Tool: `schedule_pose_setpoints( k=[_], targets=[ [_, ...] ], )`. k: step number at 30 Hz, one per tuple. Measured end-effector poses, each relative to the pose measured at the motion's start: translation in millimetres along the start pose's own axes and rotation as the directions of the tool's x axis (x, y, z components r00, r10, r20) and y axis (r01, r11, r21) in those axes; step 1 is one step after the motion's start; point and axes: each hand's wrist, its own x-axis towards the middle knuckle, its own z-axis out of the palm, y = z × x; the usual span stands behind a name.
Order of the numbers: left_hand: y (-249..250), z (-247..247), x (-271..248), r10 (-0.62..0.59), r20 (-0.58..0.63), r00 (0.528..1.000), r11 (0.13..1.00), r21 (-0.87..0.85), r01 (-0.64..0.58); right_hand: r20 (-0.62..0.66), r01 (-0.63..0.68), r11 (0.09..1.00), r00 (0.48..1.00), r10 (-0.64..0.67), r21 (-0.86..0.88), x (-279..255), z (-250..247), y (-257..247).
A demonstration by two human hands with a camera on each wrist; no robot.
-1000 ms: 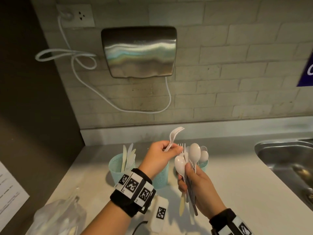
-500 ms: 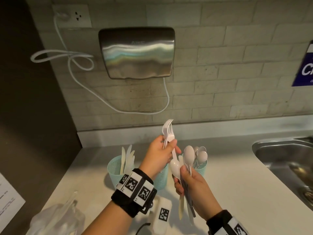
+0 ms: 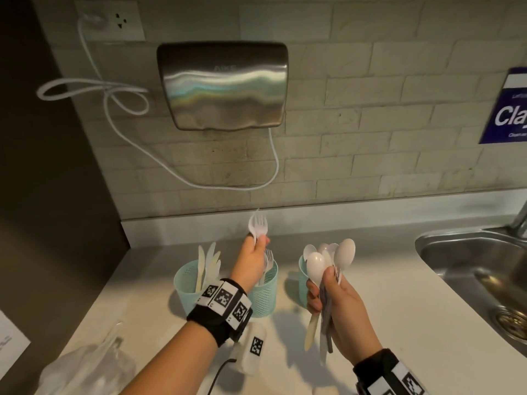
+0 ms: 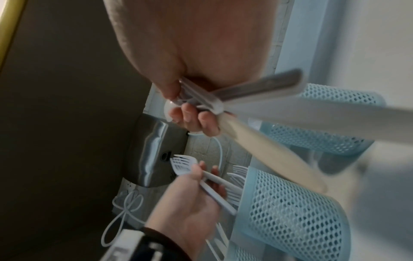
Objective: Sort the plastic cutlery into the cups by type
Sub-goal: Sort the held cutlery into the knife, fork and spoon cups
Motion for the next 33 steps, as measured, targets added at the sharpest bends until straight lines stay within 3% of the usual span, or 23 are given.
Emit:
schedule_pose_setpoints(
  k=[4,8,11,16,21,25,27,30,33],
  targets=[
    [-24.5,3.8,8.1,0.038,0.078,0.996,0.981,0.188,-0.052,-0.017,0.010,0.998,1.000,-0.009,0.064,1.7,-2.0,-3.8],
    [-24.9,5.5,7.2,0.077,0.055,0.996,0.938,0.335,-0.091,0.001,0.017,0.998,1.000,-0.018,0.054,1.2,-0.8,-4.2],
    [-24.0,4.8,-0.2,0.070,0.025,0.997,0.939,0.337,-0.074,0.015,0.014,0.999,1.000,-0.015,0.047,0.8,0.9,-3.4],
    [-37.3,0.1,1.6,0.004,0.087,0.996,0.873,0.486,-0.046,0.042,0.024,1.000,0.999,-0.025,0.014,0.3,1.7,-1.9],
    [-27.2,-3.6,-6.7,0.021,0.060,0.998,0.905,0.424,-0.044,0.069,0.027,1.000,0.997,-0.027,-0.007,-0.2,5.5,-2.5],
    [-10.7,-5.4,-23.2,0.229,-0.009,0.973,0.914,0.346,-0.212,0.055,0.038,0.998,0.998,-0.036,-0.046,0.6,5.7,0.3],
    [-2.8,-3.5,-37.0,0.243,0.062,0.968,0.942,0.225,-0.251,0.046,0.056,0.994,0.998,-0.051,-0.096,1.6,5.3,1.9],
    [1.2,1.5,-56.0,0.118,0.254,0.960,0.992,0.006,-0.124,0.024,0.068,0.991,0.998,-0.065,-0.114,4.8,5.8,4.7],
    [1.7,3.9,-68.9,0.043,0.352,0.935,0.998,-0.056,-0.025,0.001,0.035,0.997,0.999,-0.035,-0.067,6.1,8.0,6.6]
  ],
)
